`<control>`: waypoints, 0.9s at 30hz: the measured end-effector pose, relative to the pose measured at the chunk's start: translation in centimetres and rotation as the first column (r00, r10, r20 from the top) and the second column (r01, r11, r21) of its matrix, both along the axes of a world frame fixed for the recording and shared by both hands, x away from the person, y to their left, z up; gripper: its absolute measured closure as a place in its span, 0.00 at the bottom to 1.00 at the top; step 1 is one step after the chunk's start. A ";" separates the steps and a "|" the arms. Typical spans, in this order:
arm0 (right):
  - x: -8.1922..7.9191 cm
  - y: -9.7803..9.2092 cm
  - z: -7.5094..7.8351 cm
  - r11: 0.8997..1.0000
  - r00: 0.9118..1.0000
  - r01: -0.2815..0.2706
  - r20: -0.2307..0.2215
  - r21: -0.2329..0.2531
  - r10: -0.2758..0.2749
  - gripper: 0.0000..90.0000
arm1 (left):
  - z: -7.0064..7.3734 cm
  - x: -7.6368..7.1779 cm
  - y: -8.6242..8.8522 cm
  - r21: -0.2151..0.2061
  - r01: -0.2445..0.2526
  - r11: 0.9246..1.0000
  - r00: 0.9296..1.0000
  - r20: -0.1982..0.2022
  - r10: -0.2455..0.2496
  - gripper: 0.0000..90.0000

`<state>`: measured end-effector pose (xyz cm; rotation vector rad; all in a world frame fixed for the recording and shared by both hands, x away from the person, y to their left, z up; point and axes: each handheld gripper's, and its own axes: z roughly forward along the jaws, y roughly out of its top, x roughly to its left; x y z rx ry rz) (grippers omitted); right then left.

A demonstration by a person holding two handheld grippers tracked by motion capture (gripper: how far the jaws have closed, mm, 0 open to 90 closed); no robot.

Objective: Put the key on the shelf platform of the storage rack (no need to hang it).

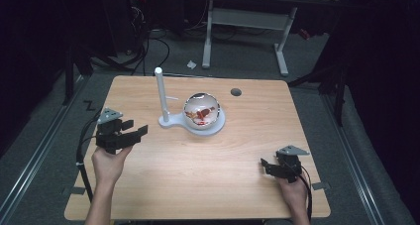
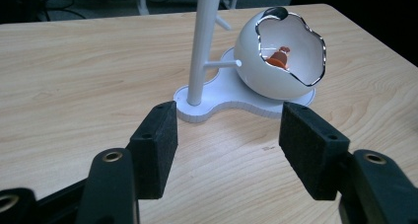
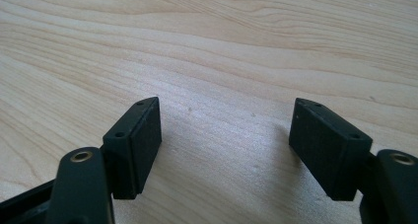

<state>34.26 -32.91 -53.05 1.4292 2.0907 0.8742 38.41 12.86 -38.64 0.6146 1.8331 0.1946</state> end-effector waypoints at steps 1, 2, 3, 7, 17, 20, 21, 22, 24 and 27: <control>0.0 0.0 0.0 1.000 1.000 0.001 -0.001 -0.001 -0.001 0.32 | -0.2 -0.1 0.2 -0.002 -0.003 1.000 1.000 0.002 0.003 0.45; 0.0 0.0 0.0 1.000 1.000 0.001 -0.001 -0.001 -0.001 0.32 | -0.4 -0.2 0.3 -0.003 -0.006 1.000 1.000 0.001 0.006 0.45; 0.0 0.0 0.0 1.000 1.000 0.001 -0.001 -0.001 -0.001 0.32 | -0.5 -0.2 0.4 -0.015 -0.015 1.000 1.000 -0.007 0.015 0.45; 0.0 0.0 0.0 1.000 1.000 0.001 -0.001 -0.001 -0.001 0.32 | -1.6 -0.6 0.4 0.001 -0.017 1.000 1.000 -0.018 0.017 0.45; 0.0 0.0 0.0 1.000 1.000 0.001 0.000 -0.001 -0.001 0.32 | -3.1 -1.0 0.8 -0.009 -0.018 1.000 1.000 -0.017 0.018 0.43; 0.0 0.0 0.0 1.000 1.000 0.001 -0.001 -0.001 -0.001 0.32 | -3.3 -1.3 1.1 -0.017 -0.020 1.000 1.000 -0.009 0.019 0.43; 0.0 0.0 0.0 1.000 1.000 0.001 0.000 -0.001 -0.001 0.32 | -3.4 -1.4 1.2 -0.026 -0.028 0.999 1.000 -0.011 0.028 0.42; 0.0 0.0 0.0 1.000 1.000 0.001 0.000 -0.001 -0.001 0.32 | -3.5 -1.5 1.3 -0.031 -0.033 0.999 0.999 -0.012 0.032 0.42; 0.0 0.0 0.0 1.000 1.000 0.002 -0.001 0.000 -0.002 0.32 | -3.9 -1.8 1.5 -0.037 -0.034 0.999 0.999 -0.016 0.034 0.42; 0.0 0.0 0.0 1.000 1.000 0.003 -0.001 0.000 -0.003 0.32 | -4.5 -2.1 1.6 -0.034 -0.037 0.999 0.999 -0.029 0.036 0.42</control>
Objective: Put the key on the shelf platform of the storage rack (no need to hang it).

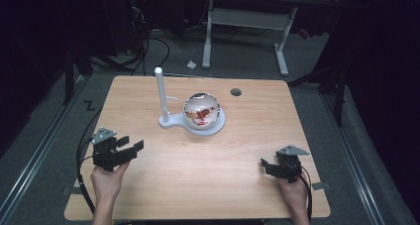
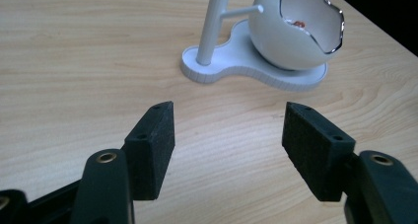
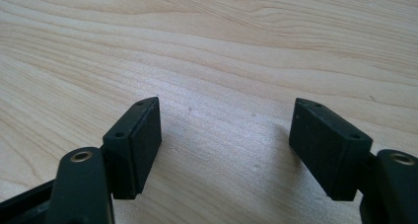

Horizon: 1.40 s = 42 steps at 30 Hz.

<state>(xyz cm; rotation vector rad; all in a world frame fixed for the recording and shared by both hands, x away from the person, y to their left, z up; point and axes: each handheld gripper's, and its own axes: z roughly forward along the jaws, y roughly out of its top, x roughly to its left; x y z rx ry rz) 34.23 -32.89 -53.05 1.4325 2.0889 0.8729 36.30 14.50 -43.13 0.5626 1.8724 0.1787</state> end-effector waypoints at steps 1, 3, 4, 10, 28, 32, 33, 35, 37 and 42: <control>0.0 0.0 0.0 1.000 1.000 0.000 0.000 0.000 0.000 0.32 | -0.2 -0.1 0.1 0.006 -0.003 1.000 1.000 0.001 0.003 0.42; 0.0 0.0 0.0 1.000 1.000 0.000 0.000 0.000 0.000 0.32 | -0.3 -0.2 0.2 -0.026 -0.025 0.999 1.000 -0.018 0.024 0.42; 0.0 0.0 0.0 1.000 1.000 0.000 0.000 0.000 0.000 0.32 | -0.5 -0.2 0.3 -0.021 -0.021 1.000 1.000 -0.010 0.021 0.42; 0.0 0.0 0.0 1.000 1.000 0.000 0.000 0.000 0.000 0.32 | -1.6 -0.4 0.3 -0.002 -0.021 1.000 1.000 -0.021 0.021 0.42; 0.0 0.0 0.0 1.000 1.000 0.000 0.000 -0.001 0.000 0.32 | -5.4 0.4 -1.5 0.056 -0.006 0.998 0.997 -0.082 0.011 0.41; 0.0 0.0 0.0 1.000 1.000 0.001 0.000 -0.001 -0.001 0.32 | -6.1 1.1 -2.4 0.052 -0.044 0.998 0.998 -0.045 0.046 0.41; 0.0 0.0 0.0 1.000 1.000 0.001 0.000 -0.001 -0.001 0.32 | -6.2 1.1 -2.6 0.046 -0.048 0.998 0.998 -0.046 0.050 0.41; 0.0 0.0 0.0 1.000 1.000 0.001 0.000 -0.001 -0.001 0.32 | -6.5 0.8 -2.3 0.090 -0.002 0.996 0.996 -0.088 0.010 0.41; 0.0 0.0 0.0 1.000 1.000 0.001 0.000 0.000 -0.001 0.32 | -6.7 0.9 -2.5 0.077 -0.027 0.997 0.995 -0.098 0.034 0.41; 0.0 0.0 0.0 1.000 1.000 0.001 0.000 -0.001 -0.001 0.32 | -7.2 1.1 -3.0 0.101 -0.032 0.994 0.995 -0.092 0.041 0.40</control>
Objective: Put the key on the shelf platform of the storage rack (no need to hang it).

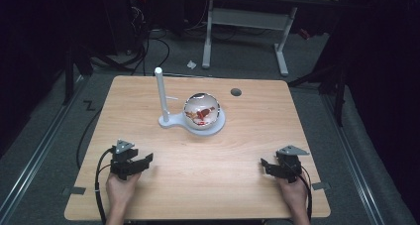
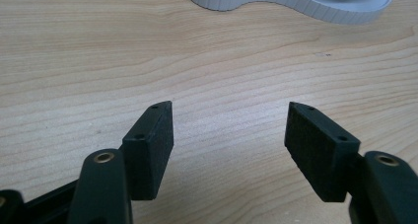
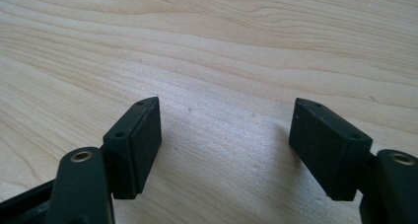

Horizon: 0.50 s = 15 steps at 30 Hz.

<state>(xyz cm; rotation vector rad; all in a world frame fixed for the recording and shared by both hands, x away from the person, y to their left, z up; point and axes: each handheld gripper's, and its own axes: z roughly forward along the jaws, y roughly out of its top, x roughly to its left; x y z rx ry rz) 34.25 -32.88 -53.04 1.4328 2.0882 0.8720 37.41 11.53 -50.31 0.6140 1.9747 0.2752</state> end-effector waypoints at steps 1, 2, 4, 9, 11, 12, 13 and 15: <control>0.0 0.0 0.0 1.000 1.000 0.000 0.000 0.000 0.000 0.32 | 0.0 0.1 0.0 -0.003 0.000 1.000 1.000 0.003 0.000 0.40; 0.0 0.0 0.0 1.000 1.000 0.000 0.000 0.000 0.000 0.32 | -0.1 0.1 0.0 -0.002 0.007 1.000 1.000 0.008 -0.007 0.40; 0.0 0.0 0.0 1.000 1.000 0.000 0.001 0.000 0.000 0.32 | -0.1 0.3 -0.1 -0.011 0.001 1.000 1.000 0.010 -0.001 0.40; 0.0 0.0 0.0 1.000 1.000 0.000 0.001 0.000 0.000 0.32 | -0.7 0.5 -0.9 0.013 -0.001 1.000 1.000 0.006 0.001 0.40; 0.0 0.0 0.0 1.000 1.000 0.000 0.002 0.000 0.000 0.32 | -1.2 0.6 -1.3 0.052 -0.004 0.999 1.000 0.012 0.003 0.40; 0.0 0.0 0.0 1.000 1.000 0.001 0.000 0.001 -0.001 0.32 | -1.4 0.6 -1.6 0.066 -0.005 0.998 1.000 0.012 0.005 0.40; 0.0 0.0 0.0 1.000 1.000 0.001 0.000 0.001 -0.001 0.32 | -1.6 0.6 -1.9 0.083 -0.007 0.997 1.000 0.014 0.005 0.39; 0.0 0.0 0.0 1.000 1.000 0.001 0.001 0.000 -0.001 0.32 | -2.1 0.7 -2.4 0.117 -0.003 0.993 1.000 0.020 0.001 0.38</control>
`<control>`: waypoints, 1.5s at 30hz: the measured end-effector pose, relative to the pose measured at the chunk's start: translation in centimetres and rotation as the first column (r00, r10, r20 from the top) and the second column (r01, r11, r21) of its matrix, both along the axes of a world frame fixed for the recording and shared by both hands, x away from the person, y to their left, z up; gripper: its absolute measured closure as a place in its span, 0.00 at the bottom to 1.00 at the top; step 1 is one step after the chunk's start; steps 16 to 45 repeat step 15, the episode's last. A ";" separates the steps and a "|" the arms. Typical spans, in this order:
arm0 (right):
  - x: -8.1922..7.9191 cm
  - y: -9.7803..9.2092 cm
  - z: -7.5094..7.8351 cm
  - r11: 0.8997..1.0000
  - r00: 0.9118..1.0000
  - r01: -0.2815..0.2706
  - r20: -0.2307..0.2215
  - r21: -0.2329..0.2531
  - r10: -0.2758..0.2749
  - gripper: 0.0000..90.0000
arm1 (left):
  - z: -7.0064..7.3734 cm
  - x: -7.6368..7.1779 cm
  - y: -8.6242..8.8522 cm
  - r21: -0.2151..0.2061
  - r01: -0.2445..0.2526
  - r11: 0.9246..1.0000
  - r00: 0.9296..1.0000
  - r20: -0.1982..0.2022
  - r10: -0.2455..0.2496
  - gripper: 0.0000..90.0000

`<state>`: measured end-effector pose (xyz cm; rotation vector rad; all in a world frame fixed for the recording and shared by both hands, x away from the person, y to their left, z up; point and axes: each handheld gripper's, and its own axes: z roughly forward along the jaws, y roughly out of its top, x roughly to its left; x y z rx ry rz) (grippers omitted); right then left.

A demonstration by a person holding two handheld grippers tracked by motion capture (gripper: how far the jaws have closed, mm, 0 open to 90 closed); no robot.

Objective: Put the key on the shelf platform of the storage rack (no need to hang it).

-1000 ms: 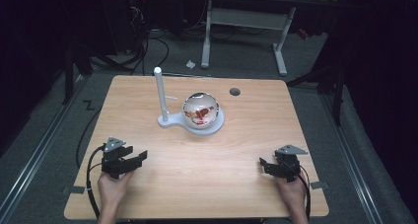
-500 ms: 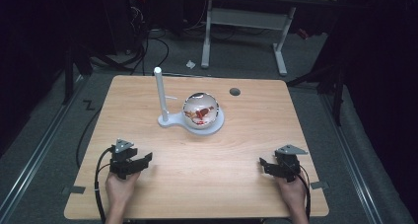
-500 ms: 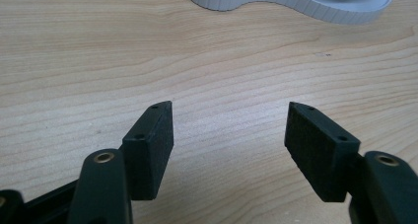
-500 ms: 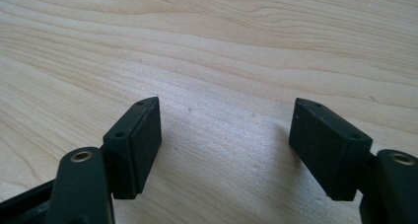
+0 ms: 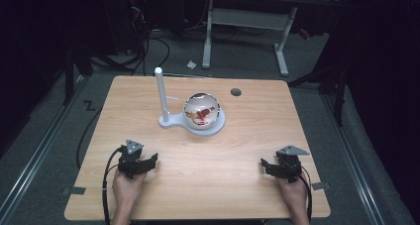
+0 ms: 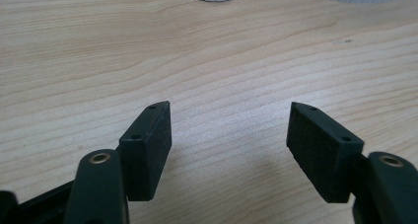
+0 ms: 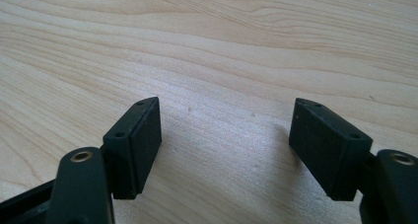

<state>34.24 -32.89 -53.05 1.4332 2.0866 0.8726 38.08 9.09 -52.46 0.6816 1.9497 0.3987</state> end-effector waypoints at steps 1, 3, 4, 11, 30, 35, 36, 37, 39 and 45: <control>0.0 0.0 0.0 1.000 1.000 0.000 -0.001 0.000 0.000 0.32 | -0.2 0.0 -0.3 0.008 0.001 1.000 1.000 -0.004 -0.001 0.37; 0.0 0.0 0.0 1.000 1.000 0.003 -0.001 0.001 -0.003 0.32 | -0.7 0.1 -0.7 0.027 0.005 1.000 1.000 -0.013 -0.005 0.36; 0.0 0.0 0.0 1.000 1.000 0.004 -0.001 0.001 -0.004 0.32 | -0.9 0.2 -0.7 0.033 0.015 0.999 1.000 -0.005 -0.014 0.36; 0.0 0.0 0.0 1.000 1.000 0.005 -0.001 0.001 -0.005 0.32 | -1.0 0.4 -0.9 0.017 0.016 1.000 1.000 0.012 -0.017 0.32; 0.0 0.0 0.0 1.000 1.000 0.004 -0.001 0.001 -0.004 0.32 | -1.0 0.4 -0.9 0.015 0.014 1.000 1.000 0.010 -0.014 0.31; 0.0 0.0 0.0 1.000 1.000 0.004 -0.001 0.001 -0.004 0.32 | -1.0 0.4 -0.9 0.015 0.014 1.000 1.000 0.010 -0.014 0.31; 0.0 0.0 0.0 1.000 1.000 0.004 -0.001 0.001 -0.004 0.32 | -1.0 0.4 -0.9 0.015 0.014 1.000 1.000 0.010 -0.014 0.31; 0.0 0.0 0.0 1.000 1.000 0.004 -0.001 0.001 -0.004 0.32 | -1.0 0.4 -0.9 0.015 0.014 1.000 1.000 0.010 -0.014 0.31; 0.0 0.0 0.0 1.000 1.000 0.004 -0.001 0.001 -0.004 0.32 | -1.0 0.4 -0.9 0.015 0.014 1.000 1.000 0.010 -0.014 0.31; 0.0 0.0 0.0 1.000 1.000 0.004 -0.001 0.001 -0.004 0.32 | -1.0 0.4 -0.9 0.015 0.014 1.000 1.000 0.010 -0.014 0.31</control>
